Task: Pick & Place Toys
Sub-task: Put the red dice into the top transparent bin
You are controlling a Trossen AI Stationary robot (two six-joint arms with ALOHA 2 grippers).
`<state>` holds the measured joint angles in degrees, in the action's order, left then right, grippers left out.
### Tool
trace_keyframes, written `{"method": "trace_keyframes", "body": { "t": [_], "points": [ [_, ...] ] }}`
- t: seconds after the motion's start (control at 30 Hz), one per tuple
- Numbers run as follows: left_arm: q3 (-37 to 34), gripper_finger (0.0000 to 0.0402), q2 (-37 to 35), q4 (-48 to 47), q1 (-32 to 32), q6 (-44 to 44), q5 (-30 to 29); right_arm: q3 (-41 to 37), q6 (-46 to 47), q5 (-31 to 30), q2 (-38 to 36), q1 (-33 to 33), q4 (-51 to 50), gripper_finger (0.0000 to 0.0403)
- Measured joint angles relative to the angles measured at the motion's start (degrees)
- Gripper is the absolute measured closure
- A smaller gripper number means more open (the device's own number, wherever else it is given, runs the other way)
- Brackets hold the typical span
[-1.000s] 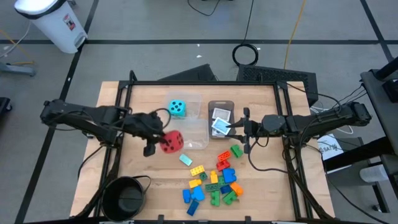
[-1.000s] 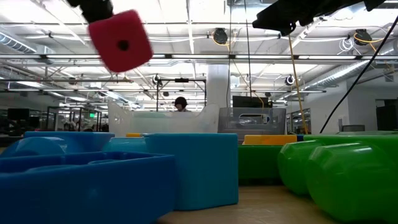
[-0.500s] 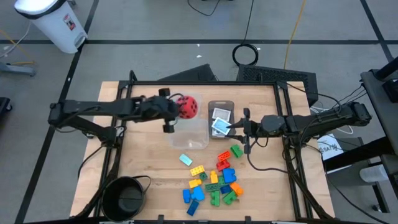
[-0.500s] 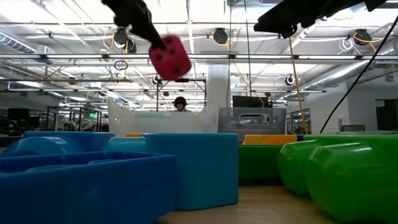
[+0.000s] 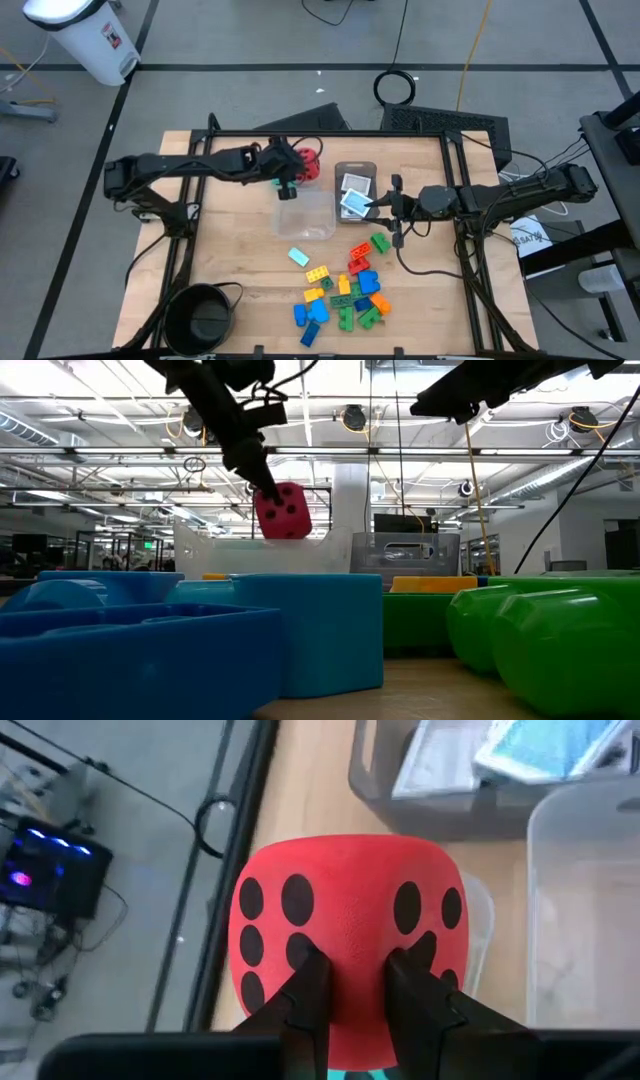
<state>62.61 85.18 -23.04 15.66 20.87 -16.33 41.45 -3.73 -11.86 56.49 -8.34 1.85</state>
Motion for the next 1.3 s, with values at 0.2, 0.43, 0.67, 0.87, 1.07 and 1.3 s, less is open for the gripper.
{"method": "trace_keyframes", "body": {
  "t": [0.2,0.43,0.67,0.87,1.07,1.3],
  "points": [
    [-3.1,0.0332,0.0,5.6,2.6,0.0,5.2,0.0,-0.1,0.0,0.0,0.0,0.0,0.0264],
    [-8.4,0.0338,0.0,8.4,3.8,1.8,4.2,0.0,-0.2,0.0,0.0,0.0,0.0,0.0264],
    [-12.6,0.0345,0.0,13.1,3.7,4.3,3.8,0.0,-0.4,0.0,0.0,0.0,0.0,0.0264],
    [-13.0,0.0285,-0.1,13.8,3.6,0.0,3.8,0.0,-0.4,0.0,0.0,0.0,0.0,0.0264],
    [-13.1,0.0163,0.0,14.2,3.6,-0.6,5.3,0.0,-0.4,0.0,0.0,0.0,0.0,0.0264],
    [-13.1,0.0086,0.0,14.4,3.6,-5.5,7.9,0.0,-0.4,0.0,0.0,0.0,0.0,0.0264]
  ]
}}
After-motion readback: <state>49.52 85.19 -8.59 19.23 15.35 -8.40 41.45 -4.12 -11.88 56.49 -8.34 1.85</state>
